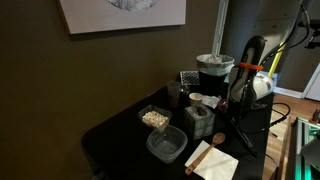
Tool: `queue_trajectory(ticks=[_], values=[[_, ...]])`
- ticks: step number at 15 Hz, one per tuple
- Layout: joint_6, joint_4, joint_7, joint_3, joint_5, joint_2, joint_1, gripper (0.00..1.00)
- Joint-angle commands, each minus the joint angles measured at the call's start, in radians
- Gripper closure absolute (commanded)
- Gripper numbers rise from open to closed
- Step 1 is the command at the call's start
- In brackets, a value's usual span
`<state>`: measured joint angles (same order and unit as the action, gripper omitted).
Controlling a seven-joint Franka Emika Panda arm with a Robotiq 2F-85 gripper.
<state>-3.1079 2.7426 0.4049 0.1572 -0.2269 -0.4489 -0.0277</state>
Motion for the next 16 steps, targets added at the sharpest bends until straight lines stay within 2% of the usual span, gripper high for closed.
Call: queue_trajectory(ticks=[1, 4, 7, 9, 12, 14, 16], values=[[-0.01, 0.002, -0.021, -0.003, -0.02, -0.016, 0.003, 0.38], [-0.009, 0.006, -0.02, 0.003, -0.02, -0.017, 0.002, 0.19], [-0.011, 0.007, -0.017, 0.011, -0.019, -0.02, -0.01, 0.14], [-0.012, 0.006, -0.012, 0.025, -0.018, -0.02, -0.029, 0.21], [-0.014, 0.003, -0.005, 0.049, -0.015, -0.014, -0.064, 0.49], [-0.015, 0.004, -0.001, 0.067, -0.014, -0.009, -0.092, 0.54], [-0.012, 0.004, 0.001, 0.08, -0.014, -0.007, -0.115, 0.49]])
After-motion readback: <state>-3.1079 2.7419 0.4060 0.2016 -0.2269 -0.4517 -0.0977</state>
